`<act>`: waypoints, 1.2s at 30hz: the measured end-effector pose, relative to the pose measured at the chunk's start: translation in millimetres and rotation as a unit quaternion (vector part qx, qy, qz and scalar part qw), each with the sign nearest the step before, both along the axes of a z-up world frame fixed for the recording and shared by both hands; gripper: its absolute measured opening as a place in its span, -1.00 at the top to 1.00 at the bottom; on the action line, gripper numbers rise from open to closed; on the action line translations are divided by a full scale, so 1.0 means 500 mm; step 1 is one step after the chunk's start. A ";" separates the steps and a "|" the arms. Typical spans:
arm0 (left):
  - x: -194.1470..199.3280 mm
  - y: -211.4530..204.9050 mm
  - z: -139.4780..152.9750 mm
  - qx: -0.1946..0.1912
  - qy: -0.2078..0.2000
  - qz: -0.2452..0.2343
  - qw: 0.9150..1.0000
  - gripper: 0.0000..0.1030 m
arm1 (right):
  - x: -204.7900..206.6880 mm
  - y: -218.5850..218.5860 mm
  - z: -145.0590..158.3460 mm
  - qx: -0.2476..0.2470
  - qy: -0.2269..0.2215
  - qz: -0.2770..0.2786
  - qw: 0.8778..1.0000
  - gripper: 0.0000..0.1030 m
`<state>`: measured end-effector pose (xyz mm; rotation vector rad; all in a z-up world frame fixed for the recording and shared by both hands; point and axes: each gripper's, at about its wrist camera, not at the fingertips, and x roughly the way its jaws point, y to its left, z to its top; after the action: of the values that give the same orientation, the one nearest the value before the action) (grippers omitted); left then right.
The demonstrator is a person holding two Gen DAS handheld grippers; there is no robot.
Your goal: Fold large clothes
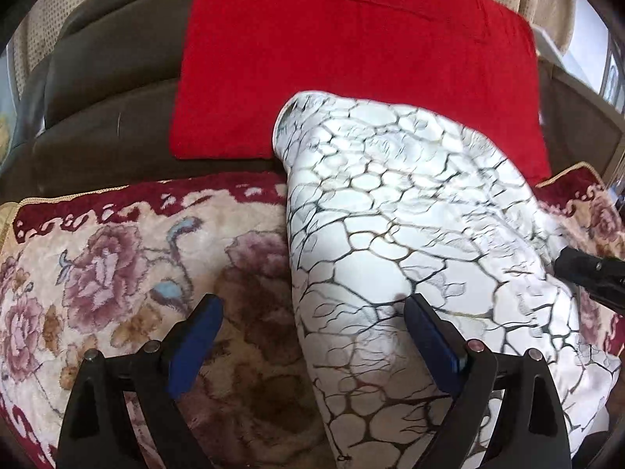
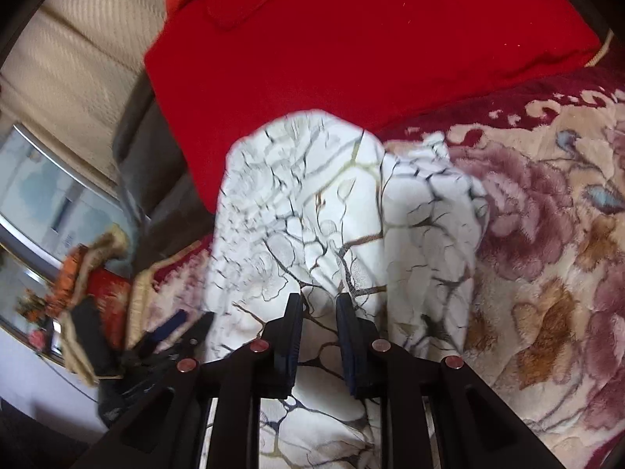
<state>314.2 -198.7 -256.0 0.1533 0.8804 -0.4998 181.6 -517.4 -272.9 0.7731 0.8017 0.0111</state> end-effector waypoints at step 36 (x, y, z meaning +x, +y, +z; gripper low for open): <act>-0.020 0.026 0.029 -0.035 -0.002 -0.070 0.997 -0.82 | -0.040 -0.084 0.012 0.017 -0.042 -0.043 0.998 -0.44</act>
<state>304.0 -185.9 -241.5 0.1521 0.8515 -0.6603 161.4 -559.3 -267.1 0.8345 0.6889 -0.0199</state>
